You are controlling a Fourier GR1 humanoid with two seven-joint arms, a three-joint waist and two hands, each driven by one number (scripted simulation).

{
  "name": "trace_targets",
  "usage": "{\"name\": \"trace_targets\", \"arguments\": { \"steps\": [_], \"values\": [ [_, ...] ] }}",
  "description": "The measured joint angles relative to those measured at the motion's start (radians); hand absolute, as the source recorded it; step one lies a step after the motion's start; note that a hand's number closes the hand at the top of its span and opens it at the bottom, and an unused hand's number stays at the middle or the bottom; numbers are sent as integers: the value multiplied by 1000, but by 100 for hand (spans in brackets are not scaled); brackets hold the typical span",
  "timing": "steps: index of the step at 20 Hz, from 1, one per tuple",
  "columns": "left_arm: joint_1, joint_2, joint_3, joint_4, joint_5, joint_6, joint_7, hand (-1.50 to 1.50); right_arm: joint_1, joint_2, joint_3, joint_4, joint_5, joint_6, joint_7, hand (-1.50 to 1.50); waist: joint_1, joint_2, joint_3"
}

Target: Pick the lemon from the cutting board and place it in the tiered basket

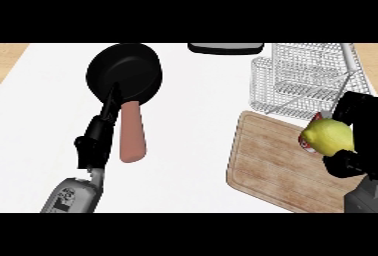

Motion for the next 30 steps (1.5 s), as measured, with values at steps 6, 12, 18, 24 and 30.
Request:
{"name": "trace_targets", "arguments": {
  "steps": [6,12,18,24,30],
  "values": [
    [0,-3,14,-4,0,2,0,0,-357,127,-82,41,-35,134,116,150,-1,2,6],
    [3,-18,17,1,-9,3,-10,0,-608,155,-209,234,-100,95,178,150,-6,7,8],
    [19,-21,23,-7,-17,-8,-13,0,-729,79,-275,464,-79,35,178,150,-11,10,9],
    [61,-32,13,-50,-37,-10,-3,0,-735,-35,-285,627,-72,-57,96,150,-14,10,10],
    [51,-34,36,-57,-37,-27,12,0,-726,-123,-282,768,-69,-150,22,150,-16,10,10]
  ]
}}
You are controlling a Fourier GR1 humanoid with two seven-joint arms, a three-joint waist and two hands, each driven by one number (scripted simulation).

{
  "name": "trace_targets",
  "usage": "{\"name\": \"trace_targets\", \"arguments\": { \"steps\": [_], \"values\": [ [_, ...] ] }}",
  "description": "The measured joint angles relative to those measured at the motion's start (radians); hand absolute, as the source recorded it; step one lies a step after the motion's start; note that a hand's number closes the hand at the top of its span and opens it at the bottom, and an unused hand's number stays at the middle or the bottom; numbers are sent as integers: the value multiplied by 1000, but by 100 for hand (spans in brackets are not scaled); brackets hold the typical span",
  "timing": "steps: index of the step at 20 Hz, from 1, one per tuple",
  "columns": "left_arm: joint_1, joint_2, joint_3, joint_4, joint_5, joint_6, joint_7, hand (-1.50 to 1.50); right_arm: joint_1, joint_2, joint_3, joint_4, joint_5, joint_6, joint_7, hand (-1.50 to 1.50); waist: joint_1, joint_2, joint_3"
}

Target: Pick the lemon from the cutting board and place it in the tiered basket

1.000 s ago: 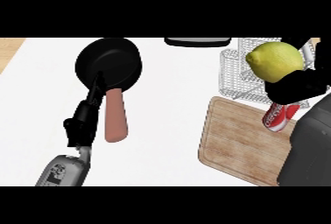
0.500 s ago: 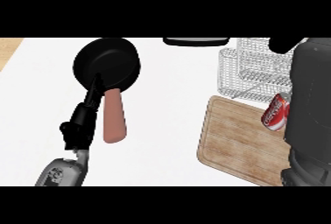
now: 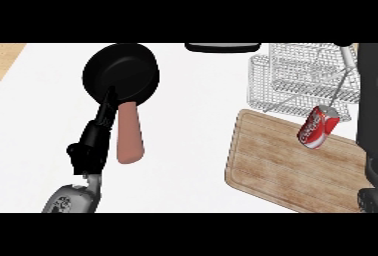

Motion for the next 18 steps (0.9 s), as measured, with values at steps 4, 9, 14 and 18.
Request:
{"name": "trace_targets", "arguments": {
  "steps": [4,9,14,18],
  "values": [
    [-6,-10,5,19,-10,5,-14,0,20,25,-91,44,-38,-112,35,-150,0,1,1],
    [-3,-15,8,18,-13,-3,-20,0,28,44,-180,91,-121,-216,26,-150,0,1,1],
    [-15,-5,25,5,-8,-15,6,0,40,49,-256,53,-197,-331,8,-150,-4,-2,1],
    [-3,-16,19,-4,-18,-6,14,0,62,23,-318,-23,-231,-397,36,-150,-12,-4,1]
  ]
}}
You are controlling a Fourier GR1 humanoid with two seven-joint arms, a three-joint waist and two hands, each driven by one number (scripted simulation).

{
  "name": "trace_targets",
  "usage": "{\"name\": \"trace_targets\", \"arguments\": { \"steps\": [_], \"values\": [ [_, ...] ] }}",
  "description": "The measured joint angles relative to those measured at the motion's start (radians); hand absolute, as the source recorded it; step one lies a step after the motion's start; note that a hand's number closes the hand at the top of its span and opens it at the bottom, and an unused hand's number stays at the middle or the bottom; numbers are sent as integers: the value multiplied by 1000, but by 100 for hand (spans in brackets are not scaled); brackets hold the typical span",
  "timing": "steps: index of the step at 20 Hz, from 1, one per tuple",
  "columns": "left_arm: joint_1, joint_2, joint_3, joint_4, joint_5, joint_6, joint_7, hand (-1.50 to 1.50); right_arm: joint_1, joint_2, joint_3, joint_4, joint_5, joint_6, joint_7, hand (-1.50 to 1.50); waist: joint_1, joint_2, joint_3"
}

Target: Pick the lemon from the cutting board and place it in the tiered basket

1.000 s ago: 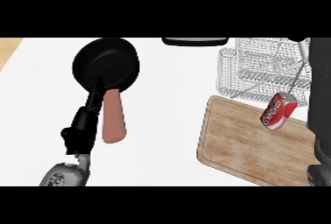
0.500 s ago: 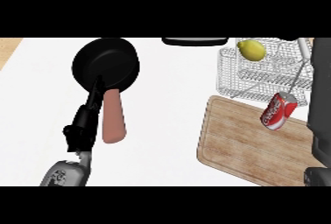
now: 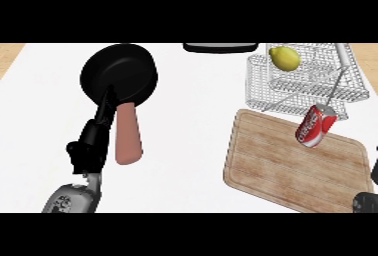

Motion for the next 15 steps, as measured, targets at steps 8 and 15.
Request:
{"name": "trace_targets", "arguments": {
  "steps": [8,15],
  "values": [
    [10,-6,10,-4,-14,14,3,0,139,-68,-199,-248,-154,47,75,-150,-25,-7,0],
    [36,11,34,-19,0,-2,-2,0,368,-116,-463,-496,-439,235,47,-150,-41,-11,1]
  ]
}}
